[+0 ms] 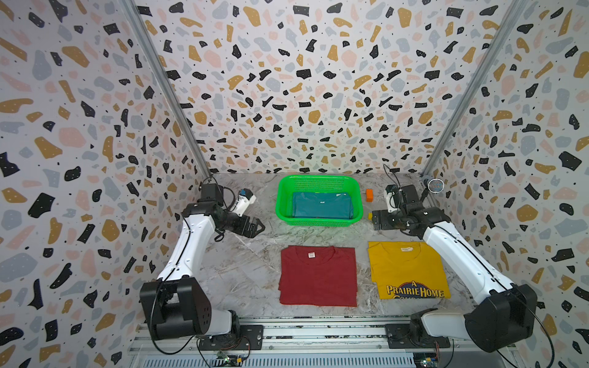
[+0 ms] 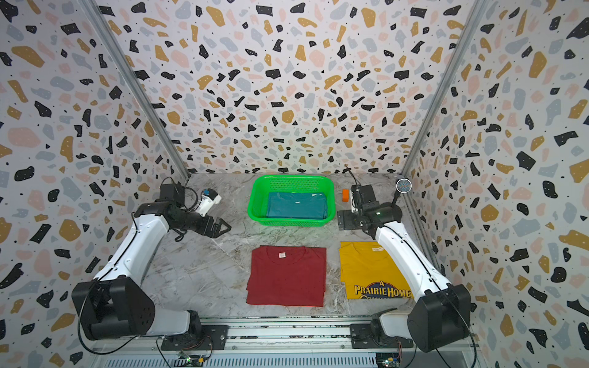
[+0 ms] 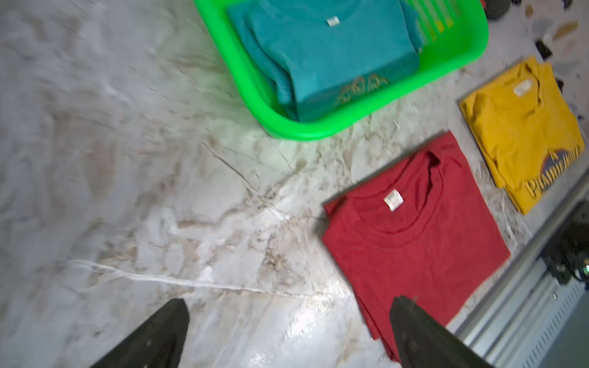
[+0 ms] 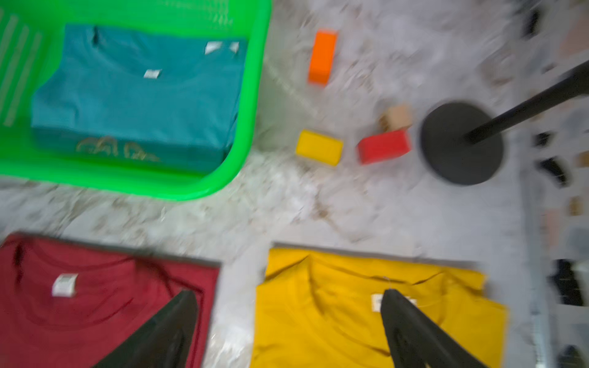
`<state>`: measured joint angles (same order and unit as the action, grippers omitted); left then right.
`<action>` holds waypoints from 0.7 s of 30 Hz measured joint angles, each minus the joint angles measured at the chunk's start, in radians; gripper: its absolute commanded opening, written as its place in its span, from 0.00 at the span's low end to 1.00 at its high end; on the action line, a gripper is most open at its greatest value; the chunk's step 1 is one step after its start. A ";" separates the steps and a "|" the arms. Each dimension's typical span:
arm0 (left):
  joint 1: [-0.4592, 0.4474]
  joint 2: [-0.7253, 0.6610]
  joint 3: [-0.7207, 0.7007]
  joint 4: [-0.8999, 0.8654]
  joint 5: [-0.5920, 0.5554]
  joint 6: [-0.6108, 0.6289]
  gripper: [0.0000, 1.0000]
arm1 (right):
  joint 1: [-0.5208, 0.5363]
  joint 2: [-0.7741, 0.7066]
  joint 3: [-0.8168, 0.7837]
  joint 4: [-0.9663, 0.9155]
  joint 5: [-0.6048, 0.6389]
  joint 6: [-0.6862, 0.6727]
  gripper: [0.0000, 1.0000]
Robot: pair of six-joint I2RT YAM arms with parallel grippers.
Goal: Put the folded t-shirts into the basket
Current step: Pick up the T-shirt from the center of the board.
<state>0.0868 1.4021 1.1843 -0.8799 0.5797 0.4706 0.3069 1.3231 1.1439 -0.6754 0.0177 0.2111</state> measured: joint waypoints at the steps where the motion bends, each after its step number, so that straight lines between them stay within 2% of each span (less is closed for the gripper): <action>1: -0.016 0.000 -0.031 -0.009 0.006 0.024 1.00 | 0.000 0.014 -0.026 -0.010 -0.071 0.001 0.88; 5: -0.089 0.011 -0.134 -0.032 0.015 0.080 0.95 | 0.001 0.110 -0.117 -0.013 -0.329 0.021 0.79; 9: -0.146 0.029 -0.166 -0.020 0.015 0.095 0.96 | 0.003 0.189 -0.198 0.027 -0.475 0.039 0.73; 13: -0.196 0.045 -0.195 0.023 0.013 0.095 0.97 | 0.003 0.247 -0.222 0.088 -0.527 0.043 0.73; 21: -0.247 0.078 -0.230 0.081 0.006 0.097 0.96 | 0.003 0.354 -0.208 0.173 -0.524 0.032 0.67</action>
<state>-0.1604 1.4803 0.9539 -0.7986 0.5854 0.5674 0.3096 1.6775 0.9360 -0.5026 -0.5064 0.2428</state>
